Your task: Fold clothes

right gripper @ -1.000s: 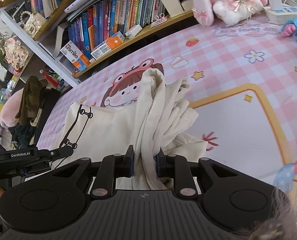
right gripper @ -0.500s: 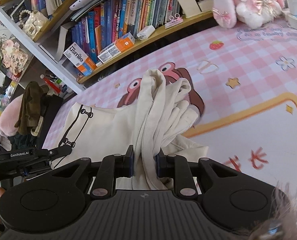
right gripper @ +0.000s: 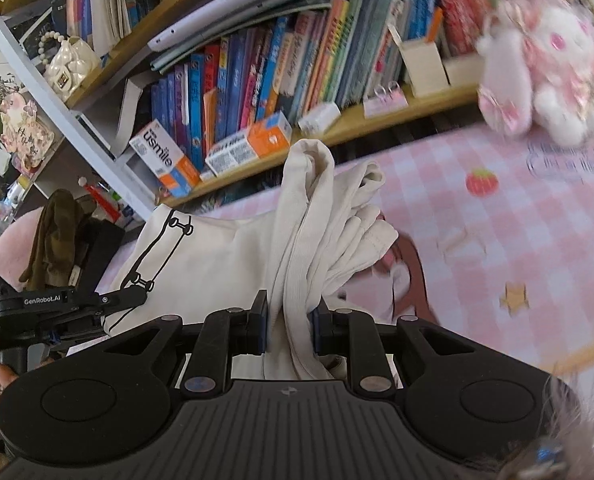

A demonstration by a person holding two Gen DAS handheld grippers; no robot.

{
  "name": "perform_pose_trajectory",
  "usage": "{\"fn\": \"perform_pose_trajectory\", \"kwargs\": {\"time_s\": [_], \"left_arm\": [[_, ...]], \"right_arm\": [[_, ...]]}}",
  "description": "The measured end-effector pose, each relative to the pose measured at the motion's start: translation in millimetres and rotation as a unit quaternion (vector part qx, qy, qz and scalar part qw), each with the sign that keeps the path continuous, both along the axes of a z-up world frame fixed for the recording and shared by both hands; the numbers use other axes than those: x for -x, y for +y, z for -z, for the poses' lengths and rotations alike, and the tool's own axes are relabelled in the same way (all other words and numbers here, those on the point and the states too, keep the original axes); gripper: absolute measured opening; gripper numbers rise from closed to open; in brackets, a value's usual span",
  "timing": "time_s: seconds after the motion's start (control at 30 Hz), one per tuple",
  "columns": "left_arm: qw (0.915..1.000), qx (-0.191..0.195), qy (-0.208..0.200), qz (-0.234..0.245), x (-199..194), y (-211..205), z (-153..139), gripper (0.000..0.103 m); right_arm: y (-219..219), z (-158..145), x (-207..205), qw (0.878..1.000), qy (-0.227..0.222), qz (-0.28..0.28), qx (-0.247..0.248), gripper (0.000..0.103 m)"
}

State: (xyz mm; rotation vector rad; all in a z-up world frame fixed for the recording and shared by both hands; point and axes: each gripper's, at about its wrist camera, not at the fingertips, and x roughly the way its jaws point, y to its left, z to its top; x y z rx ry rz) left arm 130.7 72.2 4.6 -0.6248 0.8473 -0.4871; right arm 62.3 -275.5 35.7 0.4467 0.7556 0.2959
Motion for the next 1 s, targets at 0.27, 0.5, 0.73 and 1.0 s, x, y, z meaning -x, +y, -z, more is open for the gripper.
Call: {"fn": "perform_pose_trajectory", "kwargs": {"time_s": [0.27, 0.5, 0.73, 1.0], "left_arm": [[0.9996, 0.002, -0.01, -0.026, -46.2, -22.7, 4.8, 0.017], [0.9985, -0.009, -0.004, -0.054, -75.6, -34.9, 10.4, 0.017], [0.9977, -0.028, -0.007, -0.062, -91.8, -42.0, 12.1, 0.017], [0.9968, -0.023, -0.007, -0.077, -100.8, -43.9, 18.4, 0.017]], "right_arm": [[-32.0, 8.0, -70.2, 0.999, -0.013, -0.028, -0.012, 0.018], [-47.6, 20.5, -119.4, 0.998, -0.018, -0.05, -0.017, 0.018], [-53.9, 35.6, -144.1, 0.998, -0.016, -0.064, -0.024, 0.018], [-59.9, 44.0, -155.4, 0.997, -0.023, -0.065, -0.037, 0.018]]}}
